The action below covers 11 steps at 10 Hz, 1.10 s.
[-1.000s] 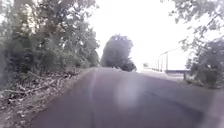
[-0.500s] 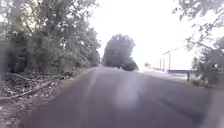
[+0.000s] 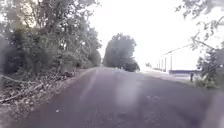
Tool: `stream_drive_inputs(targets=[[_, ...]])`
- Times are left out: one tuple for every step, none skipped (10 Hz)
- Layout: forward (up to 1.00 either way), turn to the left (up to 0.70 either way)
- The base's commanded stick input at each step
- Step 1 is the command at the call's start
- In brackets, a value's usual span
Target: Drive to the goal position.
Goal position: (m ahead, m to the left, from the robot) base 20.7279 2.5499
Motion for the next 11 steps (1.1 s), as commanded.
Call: stream_drive_inputs(targets=[[1.00,0.00],[1.00,0.00],[1.00,0.00],[1.00,0.00],[1.00,0.00],[1.00,0.00],[1.00,0.00],[1.00,0.00],[1.00,0.00],[1.00,0.00],[1.00,0.00]])
